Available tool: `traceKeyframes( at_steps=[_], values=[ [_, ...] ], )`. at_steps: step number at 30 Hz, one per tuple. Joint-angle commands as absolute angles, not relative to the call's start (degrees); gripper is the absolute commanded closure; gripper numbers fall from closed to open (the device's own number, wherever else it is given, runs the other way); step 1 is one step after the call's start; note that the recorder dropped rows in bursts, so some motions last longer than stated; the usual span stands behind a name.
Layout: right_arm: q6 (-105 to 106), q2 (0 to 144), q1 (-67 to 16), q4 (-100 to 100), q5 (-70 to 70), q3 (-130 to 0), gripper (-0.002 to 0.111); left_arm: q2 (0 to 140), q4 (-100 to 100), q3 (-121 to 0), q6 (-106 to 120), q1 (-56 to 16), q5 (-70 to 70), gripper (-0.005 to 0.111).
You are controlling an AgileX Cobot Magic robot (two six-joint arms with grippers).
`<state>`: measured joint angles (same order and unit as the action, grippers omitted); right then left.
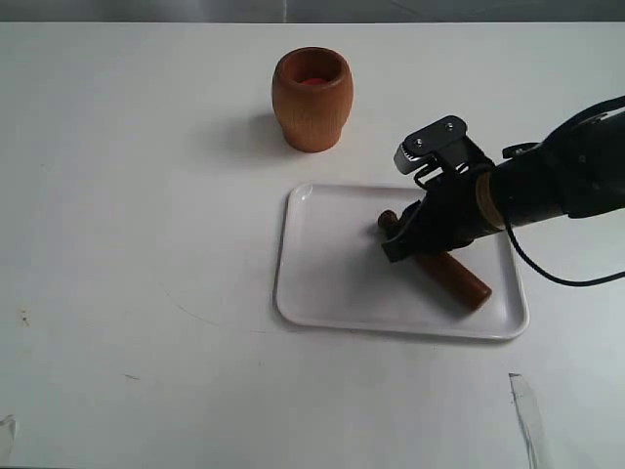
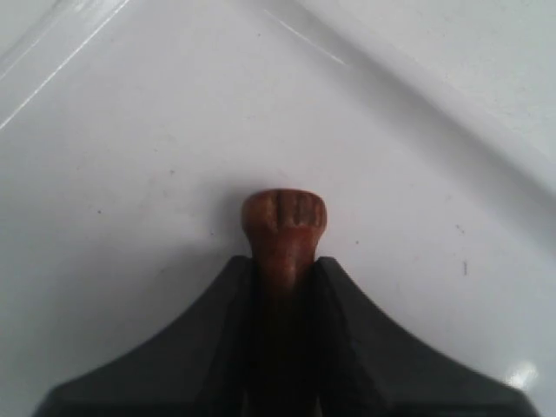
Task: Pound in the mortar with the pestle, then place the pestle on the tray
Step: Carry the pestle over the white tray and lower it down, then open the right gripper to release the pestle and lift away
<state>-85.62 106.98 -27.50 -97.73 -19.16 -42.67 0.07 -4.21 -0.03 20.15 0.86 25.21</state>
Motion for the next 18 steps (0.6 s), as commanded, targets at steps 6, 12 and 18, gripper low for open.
traceKeyframes(
  at_steps=[6,12,18],
  values=[
    [-85.7,108.2,-27.4,-97.1,-17.7,-42.2,0.082,0.0,-3.8,0.0,19.7,0.4,25.0,0.107],
    [-85.7,104.2,-27.4,-95.3,-17.7,-42.2,0.059,0.0,-3.8,0.0,19.7,0.4,25.0,0.107],
    [-85.7,92.3,-27.4,-95.3,-17.3,-42.2,0.058,0.0,-3.8,0.0,19.7,0.4,25.0,0.107]
  ],
)
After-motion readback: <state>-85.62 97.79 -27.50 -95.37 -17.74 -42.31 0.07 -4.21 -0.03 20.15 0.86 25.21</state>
